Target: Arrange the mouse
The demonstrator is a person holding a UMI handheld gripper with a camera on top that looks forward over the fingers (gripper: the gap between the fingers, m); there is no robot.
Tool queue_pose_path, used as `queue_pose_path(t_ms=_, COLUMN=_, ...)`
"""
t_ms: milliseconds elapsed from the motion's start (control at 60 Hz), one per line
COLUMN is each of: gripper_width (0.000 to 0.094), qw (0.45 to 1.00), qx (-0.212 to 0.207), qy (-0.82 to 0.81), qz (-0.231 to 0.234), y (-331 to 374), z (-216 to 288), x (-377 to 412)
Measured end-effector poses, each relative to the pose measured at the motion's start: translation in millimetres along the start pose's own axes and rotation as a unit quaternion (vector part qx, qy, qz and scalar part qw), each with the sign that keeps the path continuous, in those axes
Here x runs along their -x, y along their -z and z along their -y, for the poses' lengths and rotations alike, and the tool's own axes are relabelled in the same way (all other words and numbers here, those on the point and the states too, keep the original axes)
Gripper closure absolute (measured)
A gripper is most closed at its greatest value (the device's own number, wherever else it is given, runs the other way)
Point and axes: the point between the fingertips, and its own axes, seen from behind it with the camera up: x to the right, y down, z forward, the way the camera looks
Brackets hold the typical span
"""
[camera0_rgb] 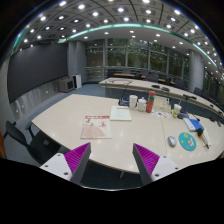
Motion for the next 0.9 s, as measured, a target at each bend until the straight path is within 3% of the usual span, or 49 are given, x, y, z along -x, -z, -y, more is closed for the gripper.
queue_pose_path(t_ms=317, gripper_width=0.0078, qw=0.994, qx=0.079, qy=-0.03, qz=-0.073, y=-47, z=-106, x=-157)
queue_pose_path(t_ms=450, gripper_width=0.0077, qw=0.991, qx=0.076, qy=-0.034, qz=-0.107, y=-94, z=-138, x=-248)
queue_pose_path(t_ms=667, gripper_width=0.0088, qw=0.989, qx=0.054, qy=-0.036, qz=-0.132, y=-193, z=-134, x=-369)
queue_pose_path(t_ms=900, gripper_width=0.0115, qw=0.989, qx=0.064, qy=-0.05, qz=-0.125, y=-289, z=-129, x=-439)
